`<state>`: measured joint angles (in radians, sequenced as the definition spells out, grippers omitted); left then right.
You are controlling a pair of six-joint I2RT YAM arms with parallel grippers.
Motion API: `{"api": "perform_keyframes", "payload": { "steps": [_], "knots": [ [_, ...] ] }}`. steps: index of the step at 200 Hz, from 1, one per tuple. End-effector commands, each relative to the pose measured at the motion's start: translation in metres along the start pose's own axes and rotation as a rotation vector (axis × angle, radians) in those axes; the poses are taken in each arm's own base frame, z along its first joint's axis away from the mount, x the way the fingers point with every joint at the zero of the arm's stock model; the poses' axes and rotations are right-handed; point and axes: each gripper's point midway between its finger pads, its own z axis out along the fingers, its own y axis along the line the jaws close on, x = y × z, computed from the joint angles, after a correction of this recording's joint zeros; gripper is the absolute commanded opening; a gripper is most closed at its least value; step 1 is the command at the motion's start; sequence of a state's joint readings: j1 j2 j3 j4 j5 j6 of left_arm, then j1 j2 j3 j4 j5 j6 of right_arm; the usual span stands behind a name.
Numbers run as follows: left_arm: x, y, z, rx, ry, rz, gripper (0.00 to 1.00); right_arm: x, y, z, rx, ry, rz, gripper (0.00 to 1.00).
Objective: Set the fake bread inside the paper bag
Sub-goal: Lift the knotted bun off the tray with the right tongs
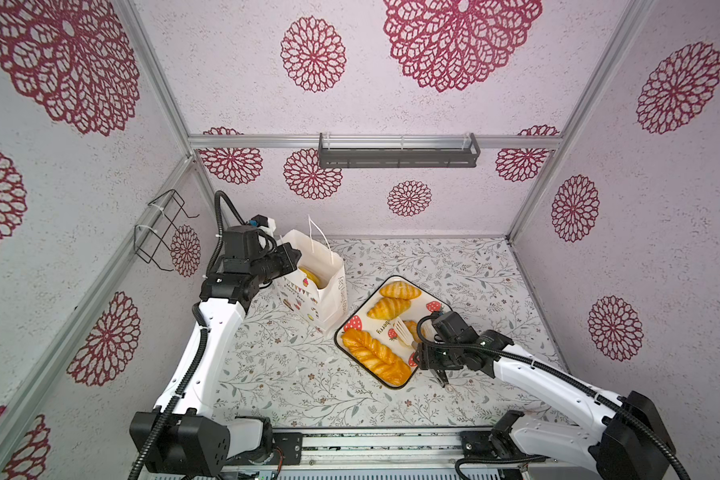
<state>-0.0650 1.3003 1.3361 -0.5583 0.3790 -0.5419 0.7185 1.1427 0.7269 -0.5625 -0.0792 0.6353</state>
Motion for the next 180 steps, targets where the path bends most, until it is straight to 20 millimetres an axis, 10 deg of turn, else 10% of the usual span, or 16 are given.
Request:
{"api": "perform_keyframes", "payload": {
  "steps": [1, 180],
  "knots": [
    [-0.004, 0.001, -0.006, -0.006, -0.03, 0.022, 0.0, -0.008, 0.006, -0.006, 0.015, -0.032, -0.039, 0.63],
    [-0.002, 0.003, -0.007, -0.004, -0.032, 0.019, 0.0, 0.0, 0.007, -0.007, 0.053, -0.002, -0.092, 0.65]
  ]
}}
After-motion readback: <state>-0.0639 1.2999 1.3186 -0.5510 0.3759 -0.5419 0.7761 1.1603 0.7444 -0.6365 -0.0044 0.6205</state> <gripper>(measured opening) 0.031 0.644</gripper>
